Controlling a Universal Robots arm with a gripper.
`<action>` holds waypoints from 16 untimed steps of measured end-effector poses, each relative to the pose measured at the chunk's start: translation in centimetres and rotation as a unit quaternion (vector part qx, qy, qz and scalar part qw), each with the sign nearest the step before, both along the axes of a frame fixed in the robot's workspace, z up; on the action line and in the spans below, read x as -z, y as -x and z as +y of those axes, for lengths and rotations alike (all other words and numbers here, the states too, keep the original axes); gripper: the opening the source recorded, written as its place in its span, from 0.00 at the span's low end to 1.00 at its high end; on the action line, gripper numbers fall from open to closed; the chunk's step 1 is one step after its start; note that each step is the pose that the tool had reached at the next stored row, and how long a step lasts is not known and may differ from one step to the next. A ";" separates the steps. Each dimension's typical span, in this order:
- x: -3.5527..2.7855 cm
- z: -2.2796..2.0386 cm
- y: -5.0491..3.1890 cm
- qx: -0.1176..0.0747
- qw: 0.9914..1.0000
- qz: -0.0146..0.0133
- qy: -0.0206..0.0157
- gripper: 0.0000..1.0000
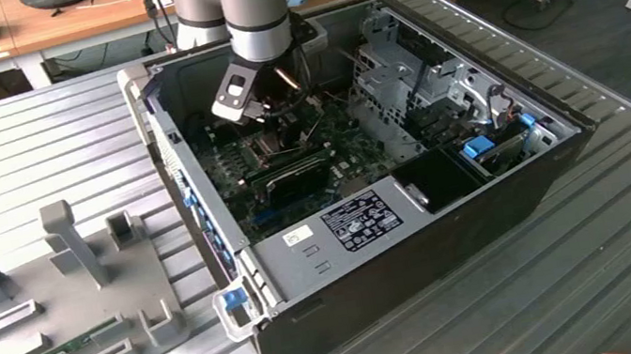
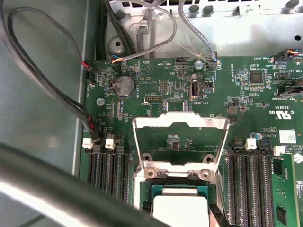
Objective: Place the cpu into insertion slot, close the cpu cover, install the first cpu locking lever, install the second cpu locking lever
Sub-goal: 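Place the cpu into insertion slot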
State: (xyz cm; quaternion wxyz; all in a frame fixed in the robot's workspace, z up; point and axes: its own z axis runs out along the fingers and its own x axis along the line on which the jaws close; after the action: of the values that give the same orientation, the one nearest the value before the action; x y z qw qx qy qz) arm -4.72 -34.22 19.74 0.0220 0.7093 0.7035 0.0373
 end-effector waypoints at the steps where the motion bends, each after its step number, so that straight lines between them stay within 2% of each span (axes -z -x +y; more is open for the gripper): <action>1: 0.02 0.00 0.00 0.000 1.000 0.000 0.000 0.54; 6: 0.28 0.01 0.00 0.000 1.000 0.000 0.000 0.54; 16: 0.31 0.11 0.00 0.000 1.000 0.000 0.000 0.54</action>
State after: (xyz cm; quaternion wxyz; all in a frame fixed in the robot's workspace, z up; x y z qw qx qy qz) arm -4.72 -34.11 19.44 0.0220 0.7095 0.7034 0.0372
